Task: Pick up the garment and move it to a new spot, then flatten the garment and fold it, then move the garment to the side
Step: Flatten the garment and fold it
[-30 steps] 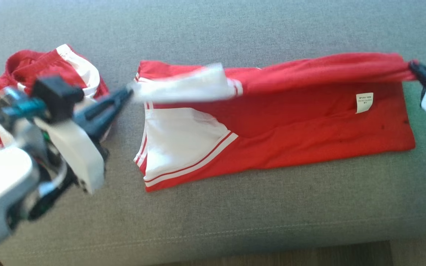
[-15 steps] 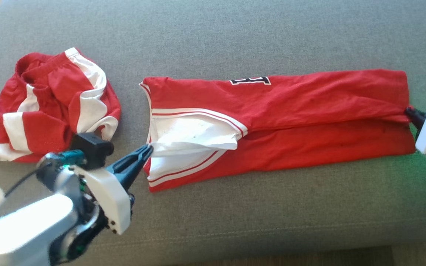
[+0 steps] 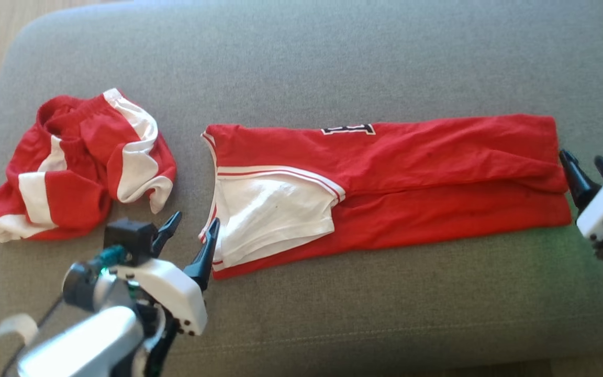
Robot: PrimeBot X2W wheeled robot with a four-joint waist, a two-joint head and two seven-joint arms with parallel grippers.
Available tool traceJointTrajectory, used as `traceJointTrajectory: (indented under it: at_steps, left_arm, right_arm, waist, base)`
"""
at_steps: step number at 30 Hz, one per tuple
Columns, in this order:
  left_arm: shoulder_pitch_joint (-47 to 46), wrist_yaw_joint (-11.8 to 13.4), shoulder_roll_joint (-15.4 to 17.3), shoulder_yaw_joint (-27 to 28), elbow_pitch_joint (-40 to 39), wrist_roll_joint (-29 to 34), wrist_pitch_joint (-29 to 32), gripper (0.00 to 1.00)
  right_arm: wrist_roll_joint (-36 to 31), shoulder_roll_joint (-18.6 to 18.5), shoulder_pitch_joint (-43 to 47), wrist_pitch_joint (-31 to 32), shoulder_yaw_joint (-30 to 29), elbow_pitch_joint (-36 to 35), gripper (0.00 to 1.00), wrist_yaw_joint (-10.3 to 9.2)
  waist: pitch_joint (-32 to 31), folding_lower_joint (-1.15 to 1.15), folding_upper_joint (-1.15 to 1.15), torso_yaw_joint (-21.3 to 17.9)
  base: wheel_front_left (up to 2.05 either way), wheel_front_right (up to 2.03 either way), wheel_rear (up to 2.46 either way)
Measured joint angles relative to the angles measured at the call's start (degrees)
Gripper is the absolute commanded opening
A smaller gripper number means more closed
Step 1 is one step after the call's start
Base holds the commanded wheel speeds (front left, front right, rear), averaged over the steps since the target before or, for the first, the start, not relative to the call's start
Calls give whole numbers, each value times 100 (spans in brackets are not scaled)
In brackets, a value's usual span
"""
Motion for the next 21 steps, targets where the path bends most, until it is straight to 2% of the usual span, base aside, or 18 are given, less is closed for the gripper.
traceJointTrajectory:
  at_steps: [3,6,10,11,15,19,21]
  left_arm:
    - [538,447,-316,689,-272,479,-5,100]
    - [1112,600,-767,1310,-536,1040,-9,100]
    - [1968,687,-1196,1881,-552,1694,-9,100]
    - [1968,687,-1196,1881,-552,1694,-9,100]
    - [2468,742,-1551,2375,-593,2621,-9,100]
    - [2720,569,-1851,2673,-601,3263,-9,100]
    - [2856,463,-1970,2849,-587,3455,-9,100]
  right_arm:
    - [-126,263,280,-321,-267,-136,100,0]
    - [-274,527,519,-556,-434,-147,100,0]
    - [-439,739,675,-916,-681,-115,100,-1]
    - [-439,739,675,-916,-681,-115,100,-1]
    - [-598,857,648,-1246,-1015,78,100,0]
    - [-853,890,419,-1289,-1378,624,100,-1]
    - [-1228,899,138,-1273,-1497,935,100,-1]
  waist:
    - [-107,0,0,4]
    - [-208,0,0,44]
    - [-346,0,0,146]
    - [-346,0,0,146]
    - [-434,0,0,305]
    - [-489,0,0,442]
    - [-481,0,0,469]
  base:
    - [0,0,0]
    - [0,0,0]
    - [0,0,0]
    - [0,0,0]
    - [0,0,0]
    - [0,0,0]
    - [0,0,0]
